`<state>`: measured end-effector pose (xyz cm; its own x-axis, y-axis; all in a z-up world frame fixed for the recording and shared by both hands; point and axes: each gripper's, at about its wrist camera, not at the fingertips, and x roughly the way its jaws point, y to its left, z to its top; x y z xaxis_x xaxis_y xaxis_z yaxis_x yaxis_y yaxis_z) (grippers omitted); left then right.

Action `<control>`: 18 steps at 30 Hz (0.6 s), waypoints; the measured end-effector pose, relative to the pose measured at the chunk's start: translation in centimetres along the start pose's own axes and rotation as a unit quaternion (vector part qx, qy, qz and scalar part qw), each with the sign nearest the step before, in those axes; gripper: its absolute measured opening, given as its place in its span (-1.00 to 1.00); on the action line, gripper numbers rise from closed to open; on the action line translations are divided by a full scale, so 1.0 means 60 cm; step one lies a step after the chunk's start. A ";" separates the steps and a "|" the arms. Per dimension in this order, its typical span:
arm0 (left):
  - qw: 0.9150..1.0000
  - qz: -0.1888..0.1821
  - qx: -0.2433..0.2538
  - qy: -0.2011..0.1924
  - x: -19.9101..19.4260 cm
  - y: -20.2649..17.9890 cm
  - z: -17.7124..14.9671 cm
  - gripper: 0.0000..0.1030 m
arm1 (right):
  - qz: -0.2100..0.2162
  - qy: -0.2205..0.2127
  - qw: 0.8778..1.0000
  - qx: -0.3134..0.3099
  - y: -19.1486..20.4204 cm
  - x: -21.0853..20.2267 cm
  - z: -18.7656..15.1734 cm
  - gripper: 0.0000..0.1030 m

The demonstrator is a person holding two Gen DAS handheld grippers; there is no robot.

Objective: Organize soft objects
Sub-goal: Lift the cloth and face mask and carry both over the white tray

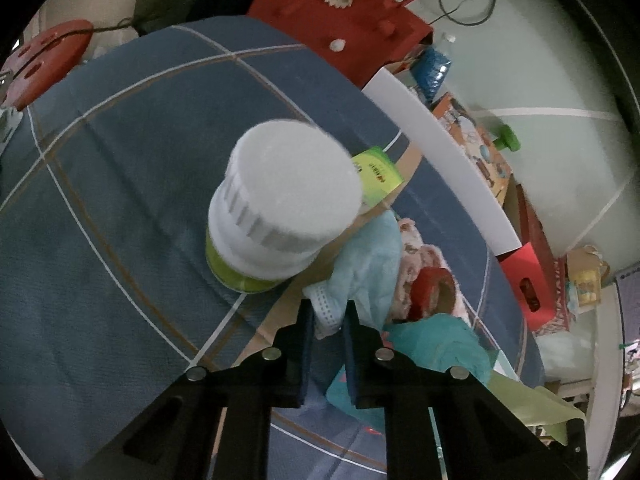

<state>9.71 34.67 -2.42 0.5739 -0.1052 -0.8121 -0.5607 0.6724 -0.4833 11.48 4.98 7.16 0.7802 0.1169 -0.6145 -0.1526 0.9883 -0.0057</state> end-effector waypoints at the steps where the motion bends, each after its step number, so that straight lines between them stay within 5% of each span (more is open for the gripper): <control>1: 1.000 -0.002 0.002 -0.005 -0.005 -0.002 0.001 -0.72 | 0.000 -0.002 1.000 0.001 0.000 -0.002 0.001 -0.88; 18: 0.994 -0.051 0.047 -0.088 -0.101 -0.051 0.000 -0.74 | -0.002 -0.045 0.998 0.037 -0.036 -0.057 0.025 -0.88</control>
<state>7.98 33.26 3.99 0.7251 -0.0522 -0.6867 -0.4405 0.7313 -0.5207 10.04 2.58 10.47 0.8325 0.1186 -0.5411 -0.1075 0.9928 0.0521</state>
